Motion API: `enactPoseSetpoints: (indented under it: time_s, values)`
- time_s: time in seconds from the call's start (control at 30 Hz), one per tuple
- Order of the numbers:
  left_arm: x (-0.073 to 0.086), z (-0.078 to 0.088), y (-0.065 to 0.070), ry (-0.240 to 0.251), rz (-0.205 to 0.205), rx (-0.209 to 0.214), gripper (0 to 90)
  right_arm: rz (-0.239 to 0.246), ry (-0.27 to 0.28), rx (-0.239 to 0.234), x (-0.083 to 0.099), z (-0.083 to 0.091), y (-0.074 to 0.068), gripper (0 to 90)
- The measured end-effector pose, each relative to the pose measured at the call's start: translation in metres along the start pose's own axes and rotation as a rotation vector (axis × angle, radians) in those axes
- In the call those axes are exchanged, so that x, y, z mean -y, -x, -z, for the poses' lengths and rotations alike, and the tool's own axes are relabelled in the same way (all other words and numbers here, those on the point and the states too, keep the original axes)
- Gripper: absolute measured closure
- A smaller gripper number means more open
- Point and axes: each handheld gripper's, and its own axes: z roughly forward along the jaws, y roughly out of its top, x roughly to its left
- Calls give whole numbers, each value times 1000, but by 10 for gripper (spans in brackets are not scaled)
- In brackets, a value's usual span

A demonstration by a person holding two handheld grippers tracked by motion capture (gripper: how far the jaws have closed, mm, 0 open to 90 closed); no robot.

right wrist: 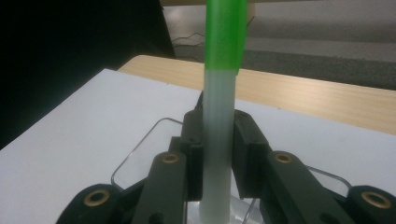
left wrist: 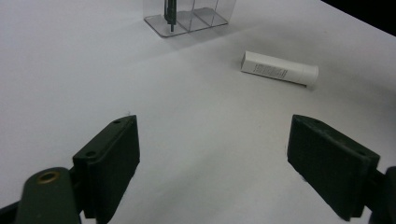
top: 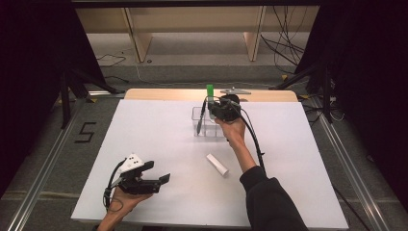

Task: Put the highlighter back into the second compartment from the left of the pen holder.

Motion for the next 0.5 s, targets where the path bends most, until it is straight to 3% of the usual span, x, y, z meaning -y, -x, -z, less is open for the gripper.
enactPoseSetpoints:
  time_s: [0.5]
  values:
    - [0,-1,0,1,-4,-2,168,8,-18,8,5,-8,-4,769]
